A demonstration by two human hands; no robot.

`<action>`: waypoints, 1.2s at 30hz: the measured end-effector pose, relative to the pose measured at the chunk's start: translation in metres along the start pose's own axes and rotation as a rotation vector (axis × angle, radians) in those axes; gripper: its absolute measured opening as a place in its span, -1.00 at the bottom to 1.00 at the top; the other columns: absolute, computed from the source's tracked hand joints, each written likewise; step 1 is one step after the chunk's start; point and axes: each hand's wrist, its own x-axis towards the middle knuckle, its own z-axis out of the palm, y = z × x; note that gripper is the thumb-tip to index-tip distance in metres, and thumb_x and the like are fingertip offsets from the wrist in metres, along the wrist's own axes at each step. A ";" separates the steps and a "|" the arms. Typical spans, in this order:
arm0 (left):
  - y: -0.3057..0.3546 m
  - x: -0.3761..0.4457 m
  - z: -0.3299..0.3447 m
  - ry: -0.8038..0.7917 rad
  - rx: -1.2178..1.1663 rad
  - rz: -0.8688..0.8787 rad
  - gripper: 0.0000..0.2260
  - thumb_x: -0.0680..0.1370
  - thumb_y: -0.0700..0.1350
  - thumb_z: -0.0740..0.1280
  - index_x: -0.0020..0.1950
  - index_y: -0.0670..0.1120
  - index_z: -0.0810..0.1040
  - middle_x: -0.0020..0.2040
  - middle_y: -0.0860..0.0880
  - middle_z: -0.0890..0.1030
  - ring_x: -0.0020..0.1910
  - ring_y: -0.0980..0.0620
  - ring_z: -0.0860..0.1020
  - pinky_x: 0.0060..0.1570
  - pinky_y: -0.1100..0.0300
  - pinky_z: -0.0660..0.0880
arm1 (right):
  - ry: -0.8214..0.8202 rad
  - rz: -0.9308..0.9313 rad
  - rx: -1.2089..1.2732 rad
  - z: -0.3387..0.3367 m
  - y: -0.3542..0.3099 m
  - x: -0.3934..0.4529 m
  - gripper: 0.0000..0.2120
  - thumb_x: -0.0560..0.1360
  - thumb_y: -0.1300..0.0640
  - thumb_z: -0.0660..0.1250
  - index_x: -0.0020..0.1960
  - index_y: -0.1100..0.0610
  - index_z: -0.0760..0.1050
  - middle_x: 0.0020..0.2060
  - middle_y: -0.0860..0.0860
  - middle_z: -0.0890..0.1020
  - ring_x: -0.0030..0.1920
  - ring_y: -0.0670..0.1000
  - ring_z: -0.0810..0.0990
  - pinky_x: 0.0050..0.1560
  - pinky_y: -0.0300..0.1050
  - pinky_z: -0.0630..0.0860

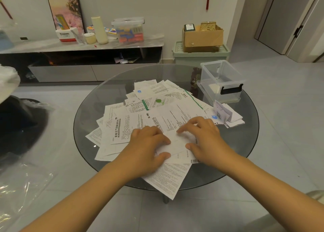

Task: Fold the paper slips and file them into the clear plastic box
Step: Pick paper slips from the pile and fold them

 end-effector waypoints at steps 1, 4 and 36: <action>0.001 0.000 0.001 -0.021 0.008 0.001 -0.62 0.51 0.14 0.30 0.31 0.14 0.42 0.10 0.20 0.28 0.19 0.19 0.24 0.12 0.34 0.00 | -0.012 -0.047 -0.037 0.001 0.001 -0.001 -0.68 0.51 0.08 0.27 0.24 -0.14 0.42 0.22 -0.17 0.33 0.23 -0.09 0.17 0.07 -0.29 0.00; 0.001 0.000 0.001 -0.025 0.034 0.004 -0.57 0.51 0.18 0.27 0.34 0.11 0.39 0.19 0.16 0.36 0.21 0.16 0.27 0.16 0.32 0.07 | -0.069 -0.129 -0.036 0.004 0.001 -0.004 -0.54 0.43 -0.19 0.11 0.27 -0.10 0.45 0.24 -0.21 0.41 0.26 -0.12 0.17 0.09 -0.28 -0.01; -0.002 0.008 -0.002 0.051 -0.146 -0.161 -0.95 0.50 -0.13 0.37 -0.07 0.00 0.59 -0.09 0.14 0.41 -0.03 0.11 0.43 0.03 0.25 0.37 | -0.103 0.065 -0.034 -0.003 -0.004 0.008 -0.72 0.52 -0.01 0.27 0.23 -0.15 0.47 0.11 -0.14 0.41 0.21 -0.06 0.23 0.06 -0.25 0.04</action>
